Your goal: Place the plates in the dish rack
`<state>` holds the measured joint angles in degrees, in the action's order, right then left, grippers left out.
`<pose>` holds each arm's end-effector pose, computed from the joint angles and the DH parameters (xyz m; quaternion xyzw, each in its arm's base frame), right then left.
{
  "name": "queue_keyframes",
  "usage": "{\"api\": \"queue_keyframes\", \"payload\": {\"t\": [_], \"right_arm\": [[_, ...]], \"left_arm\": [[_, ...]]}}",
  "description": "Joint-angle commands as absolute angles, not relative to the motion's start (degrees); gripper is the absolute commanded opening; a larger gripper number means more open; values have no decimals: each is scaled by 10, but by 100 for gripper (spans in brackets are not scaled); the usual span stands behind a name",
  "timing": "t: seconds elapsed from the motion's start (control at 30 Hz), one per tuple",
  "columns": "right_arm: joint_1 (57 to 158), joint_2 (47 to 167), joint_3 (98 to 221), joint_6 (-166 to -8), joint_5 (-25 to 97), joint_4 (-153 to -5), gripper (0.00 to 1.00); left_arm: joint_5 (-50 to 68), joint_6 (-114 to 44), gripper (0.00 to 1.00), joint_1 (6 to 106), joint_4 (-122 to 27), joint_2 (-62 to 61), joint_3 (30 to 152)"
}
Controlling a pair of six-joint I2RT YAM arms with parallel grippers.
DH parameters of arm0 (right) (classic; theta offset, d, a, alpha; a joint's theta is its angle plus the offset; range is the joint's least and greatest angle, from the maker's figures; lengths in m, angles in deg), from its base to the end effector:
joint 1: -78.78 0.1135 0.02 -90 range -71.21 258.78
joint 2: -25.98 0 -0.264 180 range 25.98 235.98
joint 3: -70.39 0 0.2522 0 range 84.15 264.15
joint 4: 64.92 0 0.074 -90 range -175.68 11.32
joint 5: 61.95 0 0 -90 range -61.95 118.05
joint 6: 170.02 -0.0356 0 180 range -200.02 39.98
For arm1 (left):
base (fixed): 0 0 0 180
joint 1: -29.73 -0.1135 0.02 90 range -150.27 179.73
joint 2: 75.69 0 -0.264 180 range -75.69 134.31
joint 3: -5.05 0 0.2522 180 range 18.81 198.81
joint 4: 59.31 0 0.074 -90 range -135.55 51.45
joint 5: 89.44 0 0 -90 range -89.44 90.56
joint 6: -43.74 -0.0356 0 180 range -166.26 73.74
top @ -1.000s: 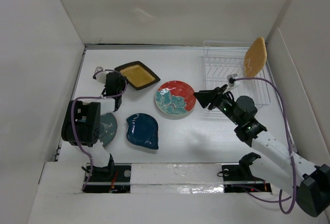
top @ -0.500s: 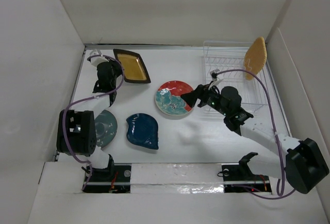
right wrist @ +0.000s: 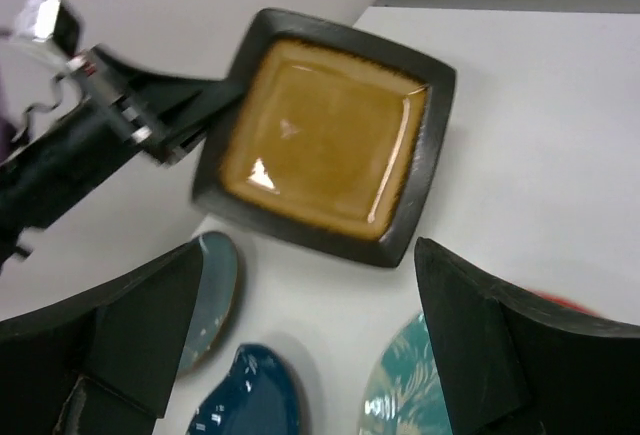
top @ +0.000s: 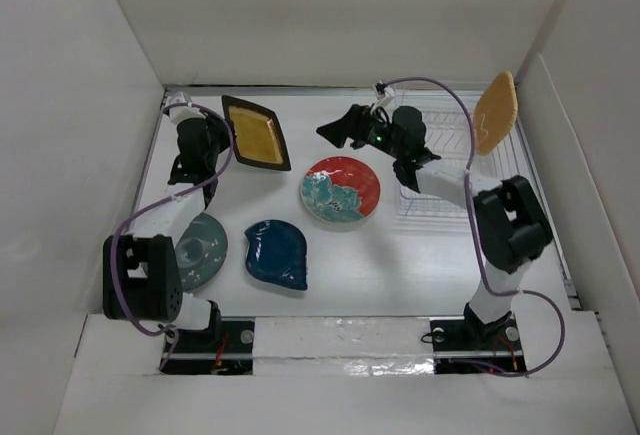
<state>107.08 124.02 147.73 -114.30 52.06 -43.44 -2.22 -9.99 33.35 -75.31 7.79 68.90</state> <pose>0.3448 0.2021 0.2872 -0.1120 0.6937 0.4865 0.5192 0.3363 -0.0195 0.2841 -0.2208 0.6949 -0.2168 0.6492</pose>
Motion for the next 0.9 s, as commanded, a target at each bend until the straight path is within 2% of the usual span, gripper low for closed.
{"api": "queue_keyframes", "payload": {"t": [0.0, 0.2, 0.37, 0.43, 0.87], "right_arm": [[1041, 1316, 1549, -1219, 623, -347, 93], [1041, 1403, 1648, -1230, 668, -375, 98], [1046, 1415, 1660, -1232, 700, -365, 99], [1052, 1421, 1673, -1213, 694, -394, 99], [1064, 1459, 1670, -1246, 696, -347, 99]], "left_arm": [[28, -71, 0, 331, -827, -17, 749], [65, -62, 0, 331, -802, -74, 747], [107, -41, 0, 331, -806, -94, 737], [124, -28, 0, 331, -811, -95, 736], [231, 19, 0, 331, -811, -130, 728]]}}
